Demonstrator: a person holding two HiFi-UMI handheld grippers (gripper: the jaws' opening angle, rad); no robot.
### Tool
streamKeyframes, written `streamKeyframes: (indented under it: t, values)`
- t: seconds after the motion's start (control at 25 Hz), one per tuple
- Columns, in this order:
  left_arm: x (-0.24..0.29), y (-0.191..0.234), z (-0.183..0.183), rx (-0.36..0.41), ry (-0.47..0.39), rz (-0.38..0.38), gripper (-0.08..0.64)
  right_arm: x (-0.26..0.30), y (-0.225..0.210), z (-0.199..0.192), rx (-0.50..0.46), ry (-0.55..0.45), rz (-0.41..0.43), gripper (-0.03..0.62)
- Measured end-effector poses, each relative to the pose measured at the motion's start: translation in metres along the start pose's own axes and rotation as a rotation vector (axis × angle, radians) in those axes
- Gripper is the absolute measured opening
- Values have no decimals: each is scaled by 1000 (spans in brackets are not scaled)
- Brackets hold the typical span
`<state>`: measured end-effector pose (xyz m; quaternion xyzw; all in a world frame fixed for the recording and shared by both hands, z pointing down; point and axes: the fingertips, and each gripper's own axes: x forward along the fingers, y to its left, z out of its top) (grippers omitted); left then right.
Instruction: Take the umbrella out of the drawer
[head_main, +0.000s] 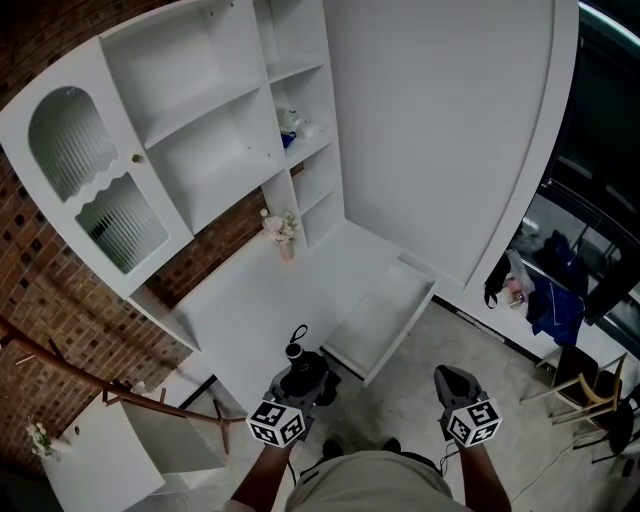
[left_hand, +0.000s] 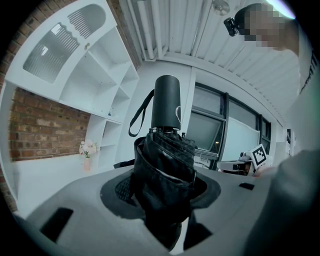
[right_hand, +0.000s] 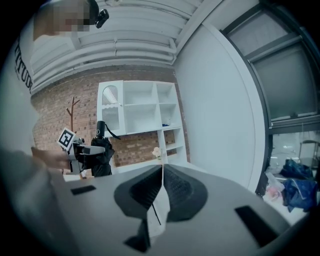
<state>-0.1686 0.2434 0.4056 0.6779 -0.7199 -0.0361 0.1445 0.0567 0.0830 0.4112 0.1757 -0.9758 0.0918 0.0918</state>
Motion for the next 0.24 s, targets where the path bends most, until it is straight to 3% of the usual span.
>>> streamKeyframes:
  t: [0.24]
  values:
    - [1,2,3,-1,-11,-5,213,2,1,4,10,-7,-4,32]
